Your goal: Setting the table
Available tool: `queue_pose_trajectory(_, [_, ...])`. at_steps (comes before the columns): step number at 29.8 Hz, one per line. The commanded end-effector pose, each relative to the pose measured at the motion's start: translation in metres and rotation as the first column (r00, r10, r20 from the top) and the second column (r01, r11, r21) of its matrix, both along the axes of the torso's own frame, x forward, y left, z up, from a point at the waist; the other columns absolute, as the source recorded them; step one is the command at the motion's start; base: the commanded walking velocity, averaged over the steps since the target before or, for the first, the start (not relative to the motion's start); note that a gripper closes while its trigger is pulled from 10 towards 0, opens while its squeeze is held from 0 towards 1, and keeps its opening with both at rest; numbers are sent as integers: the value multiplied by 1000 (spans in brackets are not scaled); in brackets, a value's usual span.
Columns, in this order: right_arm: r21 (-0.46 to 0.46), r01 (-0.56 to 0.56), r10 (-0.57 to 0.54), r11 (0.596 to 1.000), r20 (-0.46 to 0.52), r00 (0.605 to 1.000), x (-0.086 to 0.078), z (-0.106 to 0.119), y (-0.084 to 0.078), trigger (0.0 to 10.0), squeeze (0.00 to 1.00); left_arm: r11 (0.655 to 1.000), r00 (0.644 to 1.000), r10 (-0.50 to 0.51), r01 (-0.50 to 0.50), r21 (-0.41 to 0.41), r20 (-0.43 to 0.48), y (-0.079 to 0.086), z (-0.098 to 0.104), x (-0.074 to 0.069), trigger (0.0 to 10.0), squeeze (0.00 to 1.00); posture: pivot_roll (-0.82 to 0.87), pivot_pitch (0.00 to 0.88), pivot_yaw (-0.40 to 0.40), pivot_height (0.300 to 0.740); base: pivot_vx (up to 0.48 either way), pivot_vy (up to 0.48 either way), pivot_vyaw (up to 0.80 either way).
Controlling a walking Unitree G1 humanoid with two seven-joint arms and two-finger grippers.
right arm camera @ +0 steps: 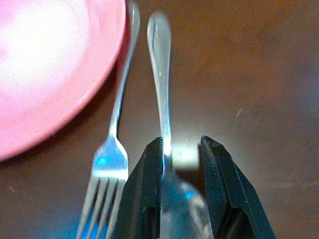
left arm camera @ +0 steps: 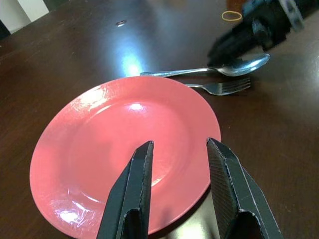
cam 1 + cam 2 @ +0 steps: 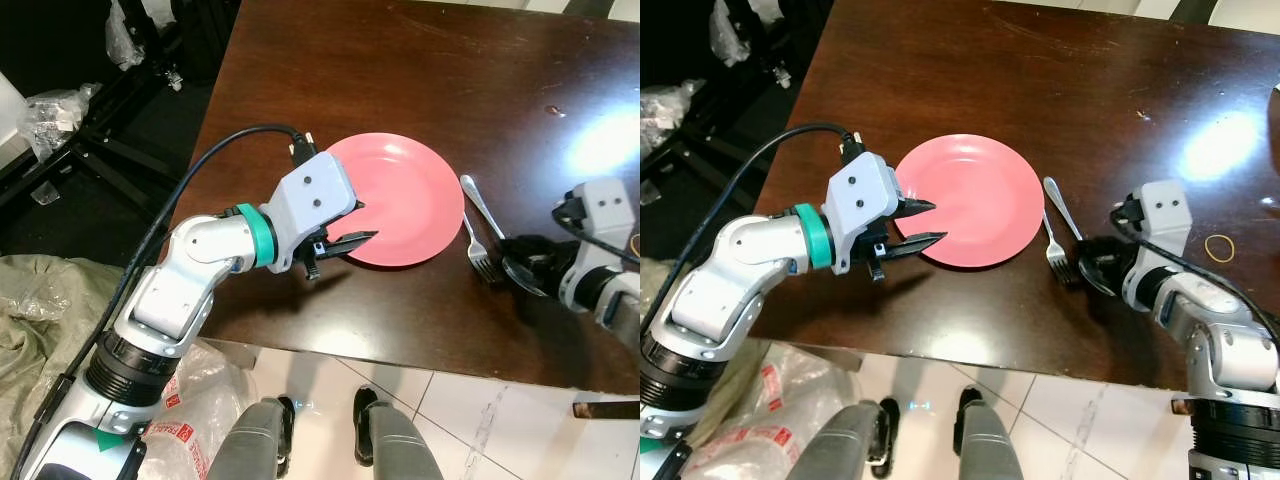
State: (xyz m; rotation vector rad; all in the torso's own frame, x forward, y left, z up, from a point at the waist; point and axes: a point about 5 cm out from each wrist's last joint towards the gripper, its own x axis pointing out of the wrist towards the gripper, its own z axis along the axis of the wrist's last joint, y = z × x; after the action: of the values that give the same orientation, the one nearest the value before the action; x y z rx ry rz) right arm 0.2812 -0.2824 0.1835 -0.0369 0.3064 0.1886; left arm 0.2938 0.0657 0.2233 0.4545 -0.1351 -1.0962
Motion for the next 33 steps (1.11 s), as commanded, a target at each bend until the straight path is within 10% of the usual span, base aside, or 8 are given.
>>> queue_pose_trajectory(1, [4,8,-8,1000,40,999,-2,12,-3,10000,0,1000,1000,-14,14,7,-22,-2,-6,-2,10000,0,45,194,96,740,0,0,0])
queue_pose_trajectory(10, [28,-65,55,997,280,959,-4,67,13,10000,0,1000,1000,-21,21,1,-19,-5,-6,-1,10000,0,37,177,96,740,0,0,0])
queue_pose_trajectory(13, [31,17,-29,999,430,902,-7,91,7,10000,0,1000,1000,-16,15,-5,-11,-6,-6,-1,10000,0,39,162,89,740,0,0,0])
queue_pose_trajectory(14, [33,155,-144,987,593,792,-16,116,-2,10000,0,999,1000,26,-25,-25,9,-6,-6,3,10000,0,37,146,88,740,0,0,0])
queue_pose_trajectory(19, [30,258,-214,966,656,724,-32,114,13,10000,0,960,971,239,-236,-150,2,4,1,22,10000,0,21,105,89,740,0,0,0])
queue_pose_trajectory(24, [153,250,-292,956,588,754,-39,83,33,10000,0,907,929,370,-368,-207,-30,16,-2,30,10000,0,-5,61,81,740,0,0,0])
queue_pose_trajectory(26, [205,222,-295,953,482,825,-41,45,57,10000,0,866,894,443,-446,-226,-66,25,-13,30,10000,0,-24,36,73,740,0,0,0])
queue_pose_trajectory(33, [245,12,-90,969,307,947,-48,-16,106,10000,0,760,785,615,-614,-211,-69,54,-41,26,10000,0,-47,10,60,740,0,0,0])
